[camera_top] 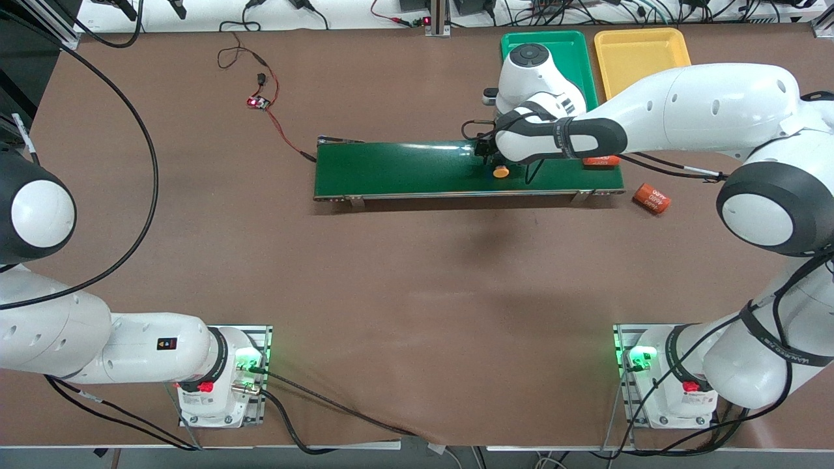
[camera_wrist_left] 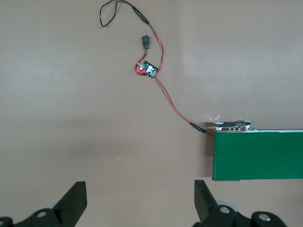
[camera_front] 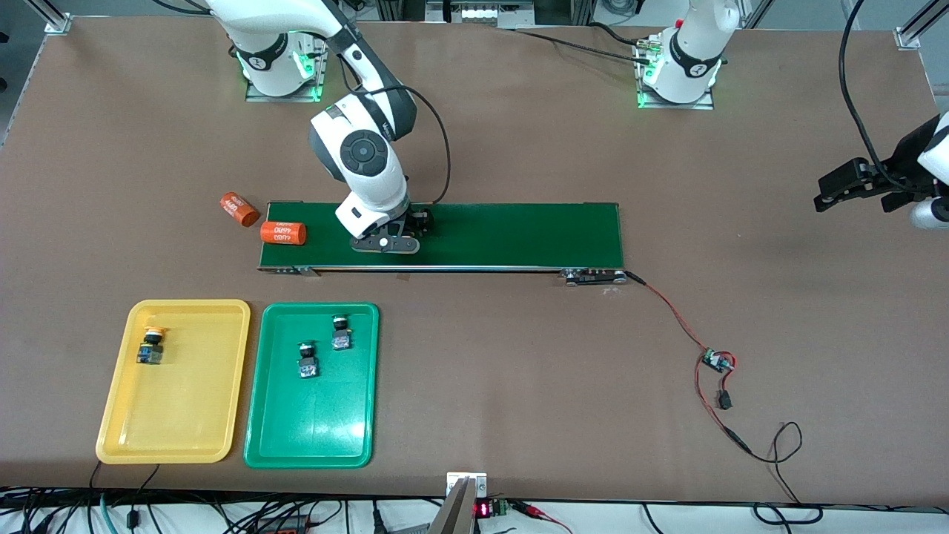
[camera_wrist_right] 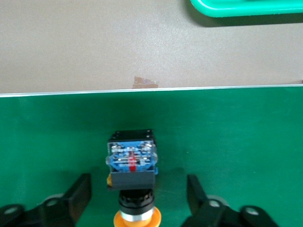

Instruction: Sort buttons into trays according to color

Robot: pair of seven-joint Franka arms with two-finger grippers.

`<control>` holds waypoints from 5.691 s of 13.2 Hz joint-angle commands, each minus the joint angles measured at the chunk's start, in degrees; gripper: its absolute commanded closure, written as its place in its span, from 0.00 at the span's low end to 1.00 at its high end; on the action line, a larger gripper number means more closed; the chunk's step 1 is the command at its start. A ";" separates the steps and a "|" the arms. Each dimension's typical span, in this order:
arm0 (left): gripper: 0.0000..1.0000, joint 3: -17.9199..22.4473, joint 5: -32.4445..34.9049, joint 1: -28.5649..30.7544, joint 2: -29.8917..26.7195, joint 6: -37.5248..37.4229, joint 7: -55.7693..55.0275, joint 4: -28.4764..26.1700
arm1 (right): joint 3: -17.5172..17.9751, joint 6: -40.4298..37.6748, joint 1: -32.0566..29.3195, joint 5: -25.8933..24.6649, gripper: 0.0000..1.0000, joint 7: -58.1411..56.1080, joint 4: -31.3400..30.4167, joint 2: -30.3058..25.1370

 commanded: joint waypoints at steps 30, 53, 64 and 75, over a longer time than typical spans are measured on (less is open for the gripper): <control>0.00 -1.46 1.23 0.20 -0.99 -2.93 0.49 0.15 | -4.93 -9.39 -35.65 -10.20 1.00 -37.29 29.67 17.22; 0.00 -2.78 0.79 0.02 -1.25 -2.67 -0.65 -0.29 | -5.46 -44.93 -32.05 -2.82 0.00 -37.64 38.11 0.39; 0.00 -2.69 0.79 0.29 -1.25 -1.35 -0.92 -0.38 | -5.54 -52.08 -33.37 0.43 0.00 -37.20 19.92 -23.64; 0.00 -2.60 0.71 0.29 -1.87 0.14 -0.92 -1.25 | -5.54 -54.28 -33.19 2.10 0.00 -37.73 21.32 -22.23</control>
